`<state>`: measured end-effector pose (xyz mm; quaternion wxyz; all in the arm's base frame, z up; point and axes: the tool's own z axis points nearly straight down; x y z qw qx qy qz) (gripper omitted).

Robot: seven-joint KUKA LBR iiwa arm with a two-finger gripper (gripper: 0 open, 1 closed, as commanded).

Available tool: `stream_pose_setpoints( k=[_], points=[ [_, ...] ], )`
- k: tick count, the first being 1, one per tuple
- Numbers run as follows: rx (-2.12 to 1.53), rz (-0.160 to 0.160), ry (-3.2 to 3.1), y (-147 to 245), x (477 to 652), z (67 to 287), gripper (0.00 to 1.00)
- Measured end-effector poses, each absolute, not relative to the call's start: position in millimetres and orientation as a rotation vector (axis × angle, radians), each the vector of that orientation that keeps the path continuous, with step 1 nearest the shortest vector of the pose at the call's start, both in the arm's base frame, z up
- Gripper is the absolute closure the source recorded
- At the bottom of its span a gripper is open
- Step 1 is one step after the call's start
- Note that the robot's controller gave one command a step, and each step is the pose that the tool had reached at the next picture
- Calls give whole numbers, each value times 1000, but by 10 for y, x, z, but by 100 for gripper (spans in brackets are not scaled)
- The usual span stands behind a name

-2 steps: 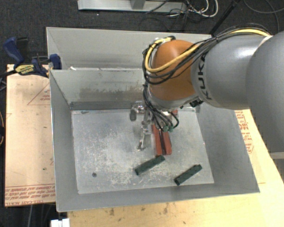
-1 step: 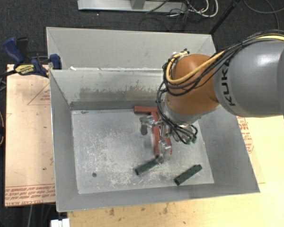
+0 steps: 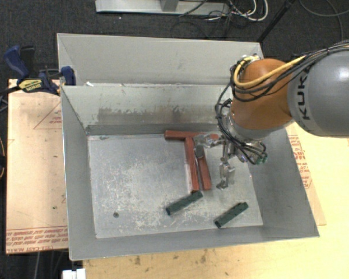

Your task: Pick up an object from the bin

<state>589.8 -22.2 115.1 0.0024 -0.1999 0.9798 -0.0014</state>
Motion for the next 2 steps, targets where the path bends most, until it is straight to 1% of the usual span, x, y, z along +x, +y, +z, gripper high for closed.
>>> stream_pose_setpoints(
  k=[1,2],
  points=[
    [-846,6,3029,527,5368,679,0],
    [-905,0,3002,89,6037,710,100]
  ],
)
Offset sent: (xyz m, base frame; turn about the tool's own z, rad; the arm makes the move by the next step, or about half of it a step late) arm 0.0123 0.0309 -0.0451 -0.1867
